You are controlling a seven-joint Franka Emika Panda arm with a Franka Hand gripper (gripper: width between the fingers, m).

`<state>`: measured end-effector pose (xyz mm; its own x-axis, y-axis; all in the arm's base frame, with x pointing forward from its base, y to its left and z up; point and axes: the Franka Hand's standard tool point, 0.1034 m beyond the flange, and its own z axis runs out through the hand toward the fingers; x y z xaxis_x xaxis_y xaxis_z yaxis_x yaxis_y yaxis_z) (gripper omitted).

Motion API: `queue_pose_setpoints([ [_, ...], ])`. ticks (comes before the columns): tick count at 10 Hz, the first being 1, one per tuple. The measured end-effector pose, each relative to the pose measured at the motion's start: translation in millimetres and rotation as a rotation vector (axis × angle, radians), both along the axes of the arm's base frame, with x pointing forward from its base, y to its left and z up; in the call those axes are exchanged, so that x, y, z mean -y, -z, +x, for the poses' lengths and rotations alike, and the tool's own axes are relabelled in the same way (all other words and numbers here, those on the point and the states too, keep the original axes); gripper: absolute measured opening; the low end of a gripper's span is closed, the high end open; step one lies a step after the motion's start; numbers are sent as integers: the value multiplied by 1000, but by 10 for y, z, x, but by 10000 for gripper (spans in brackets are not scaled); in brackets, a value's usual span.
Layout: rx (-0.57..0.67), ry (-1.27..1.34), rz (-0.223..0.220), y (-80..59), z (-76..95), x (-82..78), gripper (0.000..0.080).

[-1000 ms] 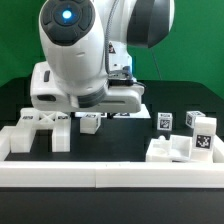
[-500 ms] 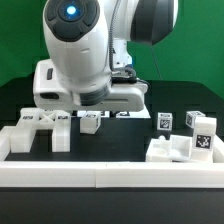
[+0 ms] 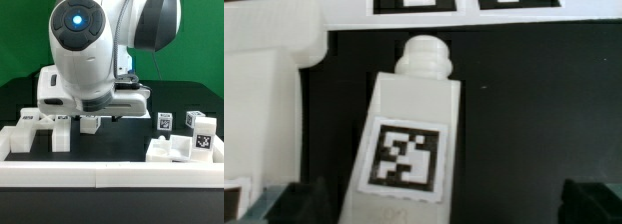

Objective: Assemble chair

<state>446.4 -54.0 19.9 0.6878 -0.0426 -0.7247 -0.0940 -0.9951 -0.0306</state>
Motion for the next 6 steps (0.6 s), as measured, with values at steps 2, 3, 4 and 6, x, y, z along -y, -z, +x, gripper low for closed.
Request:
queue_pose_setpoints([
  [2,0,0,0,0,1,2,649],
  [3,0,0,0,0,1,2,649],
  [4,-4,8,-4,3,-6,9,649],
  [6,-27,36,-27,48,-54,28,649],
])
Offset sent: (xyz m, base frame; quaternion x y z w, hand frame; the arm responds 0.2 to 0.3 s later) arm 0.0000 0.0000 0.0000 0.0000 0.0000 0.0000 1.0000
